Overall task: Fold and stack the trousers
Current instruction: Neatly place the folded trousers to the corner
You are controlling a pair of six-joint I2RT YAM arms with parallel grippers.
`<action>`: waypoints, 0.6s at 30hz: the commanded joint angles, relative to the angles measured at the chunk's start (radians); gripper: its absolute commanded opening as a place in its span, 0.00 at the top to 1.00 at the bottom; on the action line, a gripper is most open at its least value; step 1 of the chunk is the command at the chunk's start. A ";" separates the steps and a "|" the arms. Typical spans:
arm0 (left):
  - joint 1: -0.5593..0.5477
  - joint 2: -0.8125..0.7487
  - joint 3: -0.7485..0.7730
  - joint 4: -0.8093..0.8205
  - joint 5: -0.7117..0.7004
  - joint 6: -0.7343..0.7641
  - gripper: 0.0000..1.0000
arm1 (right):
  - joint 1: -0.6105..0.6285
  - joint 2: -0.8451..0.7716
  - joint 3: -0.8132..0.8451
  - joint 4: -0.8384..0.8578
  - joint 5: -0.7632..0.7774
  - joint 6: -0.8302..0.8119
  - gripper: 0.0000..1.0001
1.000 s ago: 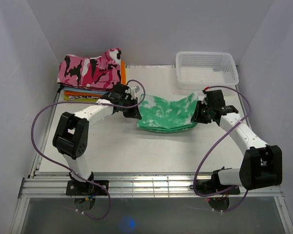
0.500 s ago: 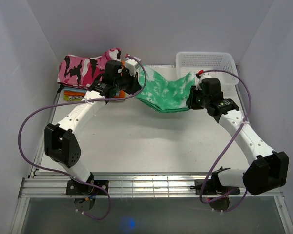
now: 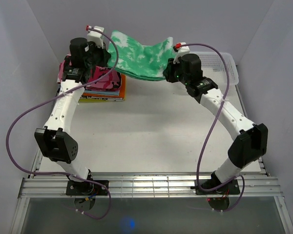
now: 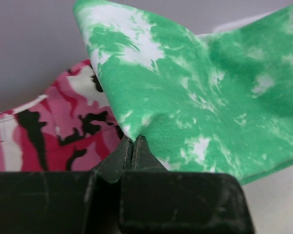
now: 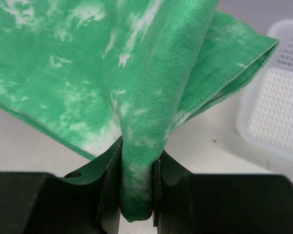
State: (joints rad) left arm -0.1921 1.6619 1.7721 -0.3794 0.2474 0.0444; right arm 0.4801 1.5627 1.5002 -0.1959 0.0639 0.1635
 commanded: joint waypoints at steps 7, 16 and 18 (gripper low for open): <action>0.288 -0.038 0.039 0.172 -0.083 -0.003 1.00 | 0.146 0.305 0.402 0.228 0.047 -0.015 0.92; 0.506 0.009 0.007 0.300 -0.028 -0.034 1.00 | 0.227 0.652 0.758 0.329 0.093 -0.039 0.92; 0.529 0.022 -0.016 0.335 -0.014 -0.064 1.00 | 0.235 0.707 0.772 0.377 0.106 -0.044 0.92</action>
State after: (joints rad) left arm 0.2756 1.6867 1.7649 -0.2058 0.2779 -0.0013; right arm 0.7349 2.2436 2.2013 0.0364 0.0639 0.1677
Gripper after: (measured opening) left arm 0.009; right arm 0.277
